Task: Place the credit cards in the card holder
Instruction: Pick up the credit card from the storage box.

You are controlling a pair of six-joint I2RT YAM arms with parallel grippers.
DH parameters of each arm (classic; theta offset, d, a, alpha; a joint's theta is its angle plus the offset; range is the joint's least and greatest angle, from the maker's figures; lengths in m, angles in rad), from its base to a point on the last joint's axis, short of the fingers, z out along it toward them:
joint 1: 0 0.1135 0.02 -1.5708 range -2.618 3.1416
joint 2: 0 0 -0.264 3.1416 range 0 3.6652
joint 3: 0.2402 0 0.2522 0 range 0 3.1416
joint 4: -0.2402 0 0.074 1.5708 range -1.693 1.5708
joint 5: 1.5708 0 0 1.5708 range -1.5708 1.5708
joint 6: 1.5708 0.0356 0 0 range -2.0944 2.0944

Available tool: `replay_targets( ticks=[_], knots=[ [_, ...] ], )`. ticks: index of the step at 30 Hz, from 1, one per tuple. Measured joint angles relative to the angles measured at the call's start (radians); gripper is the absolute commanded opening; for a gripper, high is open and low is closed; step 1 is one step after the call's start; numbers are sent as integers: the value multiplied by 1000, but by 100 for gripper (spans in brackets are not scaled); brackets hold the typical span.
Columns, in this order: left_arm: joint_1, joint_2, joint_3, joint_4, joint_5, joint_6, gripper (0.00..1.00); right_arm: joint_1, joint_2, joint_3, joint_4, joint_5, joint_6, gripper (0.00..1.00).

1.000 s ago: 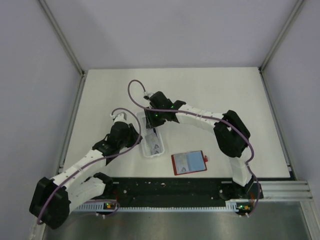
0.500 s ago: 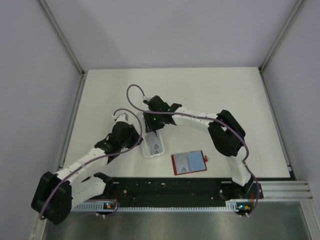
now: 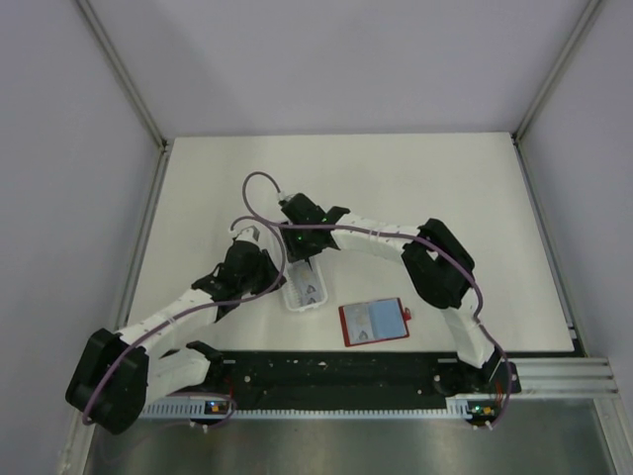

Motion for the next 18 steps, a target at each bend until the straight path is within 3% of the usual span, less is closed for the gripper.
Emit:
replay_targets(
  ticks=[18],
  knots=[
    [0,13,-13,45,19,-1,15,19,57,124,22,154,-131,56]
  ],
)
